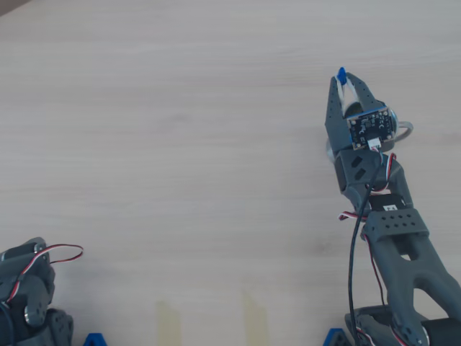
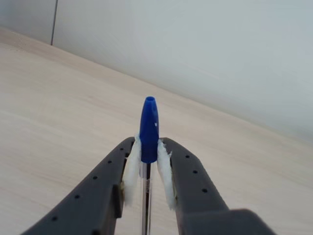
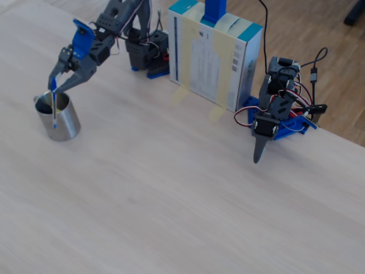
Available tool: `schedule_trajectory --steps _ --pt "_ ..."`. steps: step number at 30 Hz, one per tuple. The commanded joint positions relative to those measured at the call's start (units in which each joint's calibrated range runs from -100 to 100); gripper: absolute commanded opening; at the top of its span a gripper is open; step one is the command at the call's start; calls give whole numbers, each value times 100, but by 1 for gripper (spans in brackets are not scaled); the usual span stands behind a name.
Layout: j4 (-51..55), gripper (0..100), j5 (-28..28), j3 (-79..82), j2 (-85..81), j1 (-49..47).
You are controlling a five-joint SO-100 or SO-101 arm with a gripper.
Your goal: Grab the blue pen and put it in the silver cup.
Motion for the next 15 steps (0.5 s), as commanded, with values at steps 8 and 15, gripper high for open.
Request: schedule_trajectory --steps 8,15 --pt "-321 2 -20 -154 -348 -15" --pt "-321 2 -25 -263 -996 -59"
